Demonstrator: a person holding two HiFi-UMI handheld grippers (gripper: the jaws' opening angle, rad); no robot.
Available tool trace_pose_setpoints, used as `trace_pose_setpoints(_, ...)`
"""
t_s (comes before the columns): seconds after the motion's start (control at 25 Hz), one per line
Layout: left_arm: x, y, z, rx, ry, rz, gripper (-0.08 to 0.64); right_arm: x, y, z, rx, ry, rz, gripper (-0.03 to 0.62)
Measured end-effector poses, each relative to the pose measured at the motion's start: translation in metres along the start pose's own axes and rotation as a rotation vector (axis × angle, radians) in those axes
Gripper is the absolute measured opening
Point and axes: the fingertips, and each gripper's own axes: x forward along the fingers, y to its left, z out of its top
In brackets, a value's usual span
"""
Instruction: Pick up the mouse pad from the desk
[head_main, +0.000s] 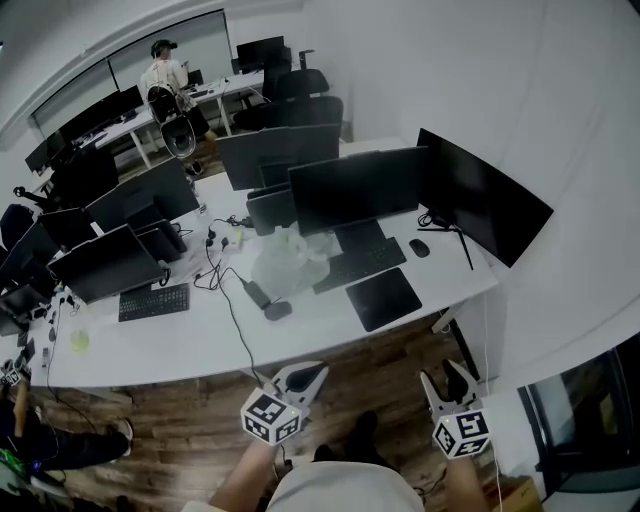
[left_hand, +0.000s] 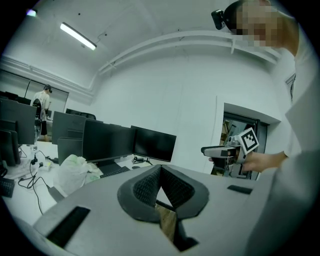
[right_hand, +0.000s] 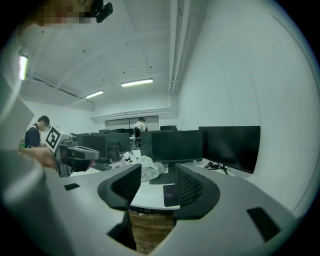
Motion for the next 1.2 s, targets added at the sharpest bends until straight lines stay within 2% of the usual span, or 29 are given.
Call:
trace_pose_setpoints(0.24,0.05,0.012,0.006,-0.006,0.013,0.004,0.015,0.031,-0.041,-0.005,0.016,0.022,0.013,0.225)
trace_pose_setpoints(0.68,0.119,0.032,0.013,-0.019,0.033,0.062,0.015,0.079,-0.108,-0.009,0.029,0.053,0.072,0.23)
trace_pose_setpoints(1.2,0.169,0.059,0.012,-0.017,0.064,0.088,0.015,0.132,-0.149,-0.021,0.044,0.101,0.112,0.233)
